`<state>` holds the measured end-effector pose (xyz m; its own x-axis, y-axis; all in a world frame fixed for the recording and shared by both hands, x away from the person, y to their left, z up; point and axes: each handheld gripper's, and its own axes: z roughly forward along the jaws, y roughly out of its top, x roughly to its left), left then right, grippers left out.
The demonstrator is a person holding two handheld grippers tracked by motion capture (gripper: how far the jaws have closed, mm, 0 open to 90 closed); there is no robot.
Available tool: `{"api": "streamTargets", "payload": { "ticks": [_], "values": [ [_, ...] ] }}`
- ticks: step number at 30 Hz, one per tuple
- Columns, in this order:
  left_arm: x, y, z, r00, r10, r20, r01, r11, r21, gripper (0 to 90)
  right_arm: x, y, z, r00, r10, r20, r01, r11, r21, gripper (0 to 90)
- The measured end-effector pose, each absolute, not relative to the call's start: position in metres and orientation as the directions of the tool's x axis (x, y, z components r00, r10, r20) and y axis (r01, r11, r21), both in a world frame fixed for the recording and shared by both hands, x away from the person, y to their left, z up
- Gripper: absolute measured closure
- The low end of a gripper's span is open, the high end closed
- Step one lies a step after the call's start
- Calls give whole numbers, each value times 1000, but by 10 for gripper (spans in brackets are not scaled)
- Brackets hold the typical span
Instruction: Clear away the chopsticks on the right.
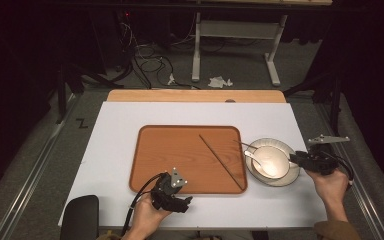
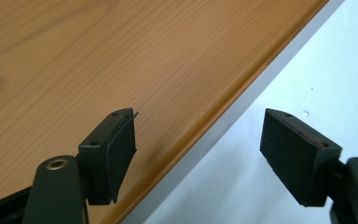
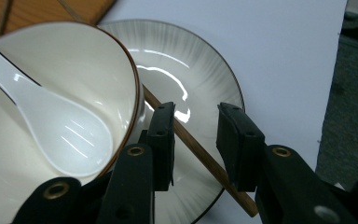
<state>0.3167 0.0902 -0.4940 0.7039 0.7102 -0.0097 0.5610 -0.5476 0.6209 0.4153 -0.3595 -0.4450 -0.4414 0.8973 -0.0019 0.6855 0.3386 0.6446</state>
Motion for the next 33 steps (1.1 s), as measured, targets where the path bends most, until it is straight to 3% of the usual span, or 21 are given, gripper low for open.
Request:
{"api": "streamTargets", "payload": {
  "ticks": [9,14,25,29,33],
  "values": [
    [316,91,-494,704,710,-10,560,-547,622,266,421,-354,-455,-449,892,-45,718,390,577,677],
    [317,89,-495,705,709,-6,560,-552,617,266,425,-358,-462,-455,890,-4,730,376,571,658],
    [316,88,-496,706,708,-9,562,-553,615,266,424,-356,-461,-460,886,-50,716,404,569,758],
    [316,89,-495,704,710,-9,563,-551,616,266,424,-356,-461,-464,884,-49,721,410,558,846],
    [317,89,-495,705,709,-8,562,-551,617,266,423,-355,-462,-462,885,-56,721,411,557,849]
  ]
}}
